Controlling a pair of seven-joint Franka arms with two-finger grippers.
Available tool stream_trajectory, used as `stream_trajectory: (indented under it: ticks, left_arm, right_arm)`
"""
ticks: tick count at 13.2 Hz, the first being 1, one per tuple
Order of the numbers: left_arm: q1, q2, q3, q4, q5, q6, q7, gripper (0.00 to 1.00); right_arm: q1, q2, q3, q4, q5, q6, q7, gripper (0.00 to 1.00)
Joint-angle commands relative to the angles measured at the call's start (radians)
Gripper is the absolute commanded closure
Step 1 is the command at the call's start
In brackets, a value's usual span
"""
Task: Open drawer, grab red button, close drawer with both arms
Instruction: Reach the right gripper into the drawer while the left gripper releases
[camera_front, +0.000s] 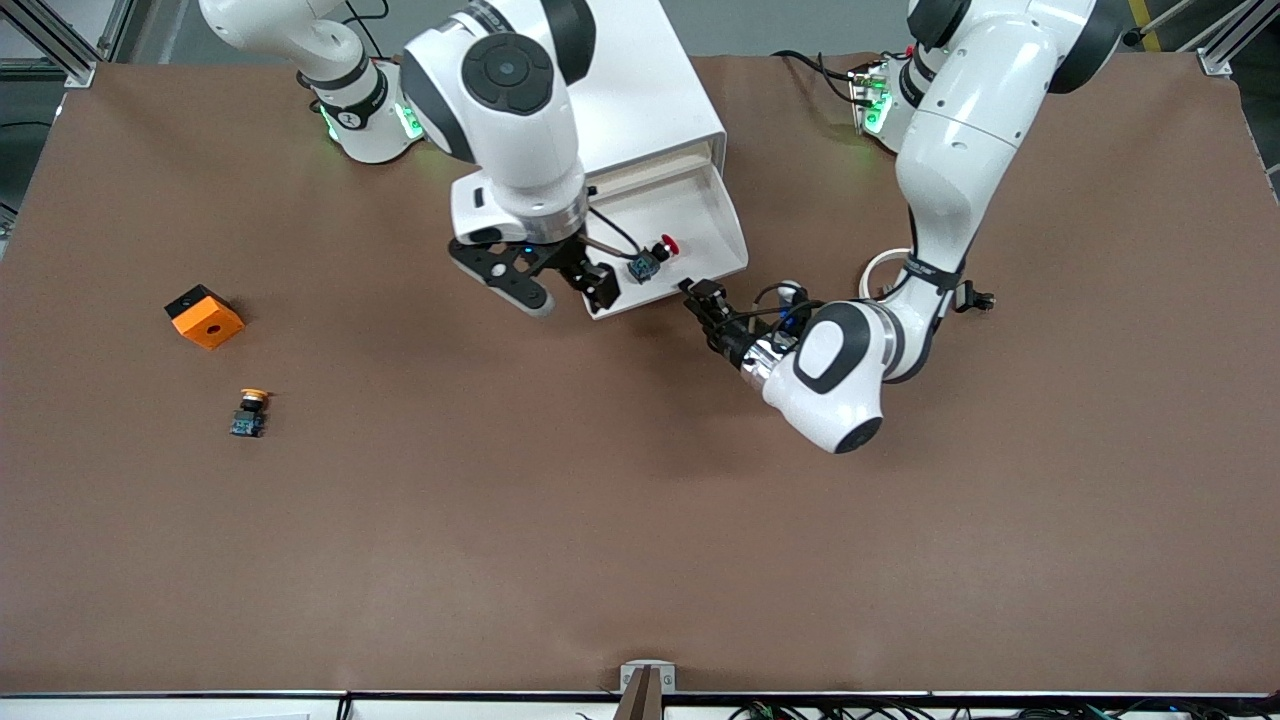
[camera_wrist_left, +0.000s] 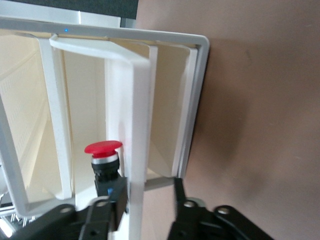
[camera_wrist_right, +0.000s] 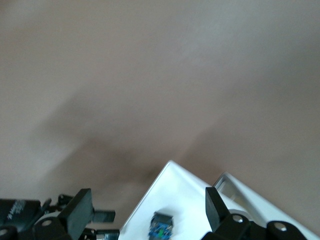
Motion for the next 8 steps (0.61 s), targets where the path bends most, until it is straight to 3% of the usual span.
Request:
stream_trajectory:
  ticks: [1,3,8]
  left_arm:
    - [0.023,0.002,0.002,0.047,0.01,-0.012,0.005,0.0]
    - [0.043,-0.002,0.002,0.075,0.051,-0.013,0.005,0.0]
    - [0.086,-0.018,0.0,0.179,0.316,-0.018,0.016,0.0]
  right_arm:
    - [0.058,0.062,-0.011,0.027,0.033,0.058,0.109,0.0]
    - [0.086,0.11,-0.011,0.024,0.037,0.077,0.145,0.0]
    - [0.149,0.16,-0.011,-0.008,0.04,0.074,0.286,0.0]
